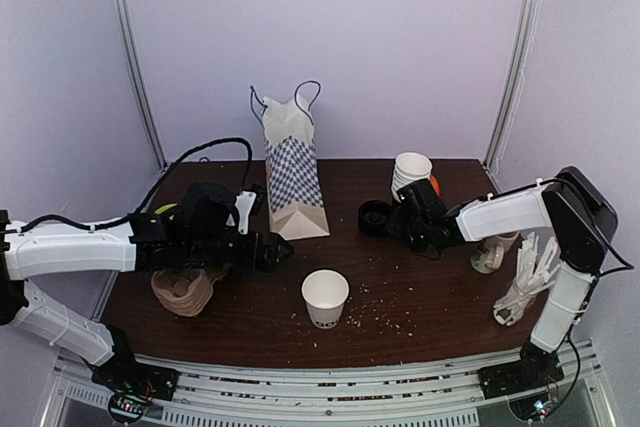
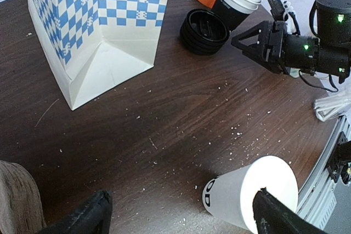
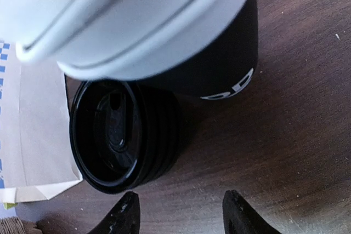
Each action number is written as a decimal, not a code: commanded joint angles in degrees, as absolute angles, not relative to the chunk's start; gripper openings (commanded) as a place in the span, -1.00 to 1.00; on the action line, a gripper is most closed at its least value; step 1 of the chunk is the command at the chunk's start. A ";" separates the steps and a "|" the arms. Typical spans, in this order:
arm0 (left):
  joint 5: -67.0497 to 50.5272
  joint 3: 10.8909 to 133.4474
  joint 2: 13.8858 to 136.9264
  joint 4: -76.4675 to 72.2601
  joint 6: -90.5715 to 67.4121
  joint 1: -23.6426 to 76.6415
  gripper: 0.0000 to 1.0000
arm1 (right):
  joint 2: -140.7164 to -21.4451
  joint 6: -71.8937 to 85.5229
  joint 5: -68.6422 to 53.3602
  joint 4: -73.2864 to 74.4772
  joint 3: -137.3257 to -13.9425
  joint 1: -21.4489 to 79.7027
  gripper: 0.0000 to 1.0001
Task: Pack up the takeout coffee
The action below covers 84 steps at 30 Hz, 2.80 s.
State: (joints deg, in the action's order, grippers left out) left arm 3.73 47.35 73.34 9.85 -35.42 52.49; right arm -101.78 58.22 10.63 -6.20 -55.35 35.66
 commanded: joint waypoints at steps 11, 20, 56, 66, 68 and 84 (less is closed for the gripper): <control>2.69 46.25 72.37 7.29 -36.09 52.12 0.84 | -79.80 48.32 5.51 8.31 -53.09 38.06 0.44; 3.49 47.87 73.15 7.27 -36.05 52.13 0.84 | -78.29 36.65 4.84 26.47 -72.11 27.46 0.69; 3.26 47.30 72.79 7.59 -37.06 52.12 0.84 | -104.97 32.73 -7.99 27.78 -85.61 15.12 0.04; 3.51 46.85 72.53 7.56 -37.12 52.12 0.84 | -106.75 31.56 -6.59 30.36 -88.56 15.11 -0.49; 3.52 46.80 72.57 7.51 -37.10 52.13 0.84 | -106.08 31.56 -5.85 30.65 -89.11 15.07 -0.59; 2.59 47.02 72.98 6.69 -36.68 52.13 0.84 | -94.68 27.86 -1.80 39.48 -88.16 9.17 -0.68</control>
